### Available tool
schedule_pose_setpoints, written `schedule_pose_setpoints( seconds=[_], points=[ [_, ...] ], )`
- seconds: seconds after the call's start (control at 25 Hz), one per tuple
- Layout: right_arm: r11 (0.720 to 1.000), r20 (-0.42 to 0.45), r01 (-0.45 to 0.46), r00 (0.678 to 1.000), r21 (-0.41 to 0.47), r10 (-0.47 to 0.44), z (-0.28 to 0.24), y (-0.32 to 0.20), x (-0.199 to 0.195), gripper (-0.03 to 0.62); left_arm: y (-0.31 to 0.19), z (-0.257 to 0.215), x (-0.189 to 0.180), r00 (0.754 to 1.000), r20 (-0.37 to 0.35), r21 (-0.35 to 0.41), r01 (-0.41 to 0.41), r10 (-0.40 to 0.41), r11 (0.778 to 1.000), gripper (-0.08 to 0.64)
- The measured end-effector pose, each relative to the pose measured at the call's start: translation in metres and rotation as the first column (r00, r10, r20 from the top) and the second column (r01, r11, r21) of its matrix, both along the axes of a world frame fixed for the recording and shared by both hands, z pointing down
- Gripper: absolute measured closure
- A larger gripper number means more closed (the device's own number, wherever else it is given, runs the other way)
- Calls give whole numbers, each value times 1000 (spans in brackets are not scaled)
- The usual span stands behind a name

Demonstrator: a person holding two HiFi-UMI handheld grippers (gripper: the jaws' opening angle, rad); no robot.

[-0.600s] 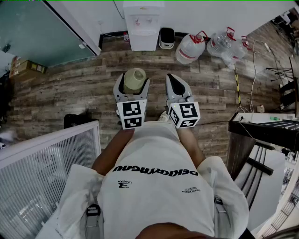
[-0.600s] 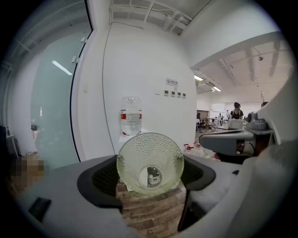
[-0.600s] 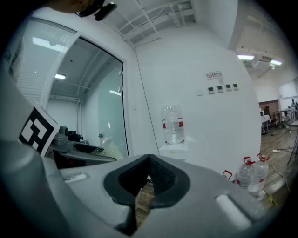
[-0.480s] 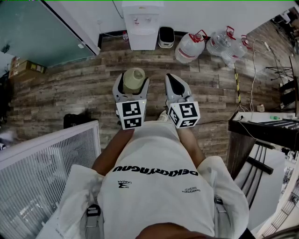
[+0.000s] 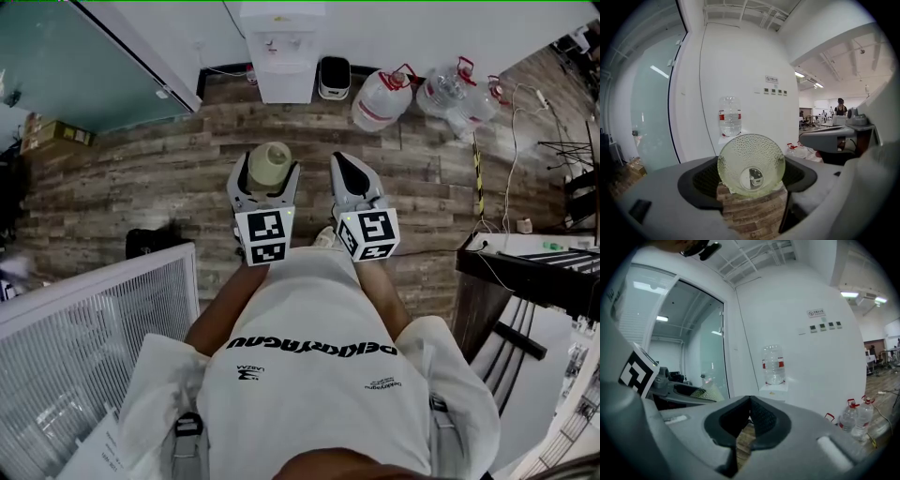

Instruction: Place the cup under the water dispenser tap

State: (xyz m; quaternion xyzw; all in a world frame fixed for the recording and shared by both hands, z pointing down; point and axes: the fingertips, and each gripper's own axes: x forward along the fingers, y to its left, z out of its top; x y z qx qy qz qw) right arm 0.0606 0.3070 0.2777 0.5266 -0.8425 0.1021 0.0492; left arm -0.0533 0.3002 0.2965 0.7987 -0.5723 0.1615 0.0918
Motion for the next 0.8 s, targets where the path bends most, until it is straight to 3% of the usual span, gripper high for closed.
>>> schedule_pose_setpoints(
  seconds=[0.32, 0.6, 0.8],
  points=[
    [999, 6, 43, 999, 14, -43, 2, -27, 40, 594, -23, 3, 37, 999, 16, 12, 43, -43, 999, 184],
    [998, 46, 67, 997, -6, -67, 11, -54, 63, 594, -35, 9, 42, 991, 47, 1, 123, -123, 992, 184],
    [996, 44, 88, 995, -34, -87, 24, -76, 55, 594, -55, 16, 35, 988, 52, -21, 146, -144, 989, 184]
  ],
)
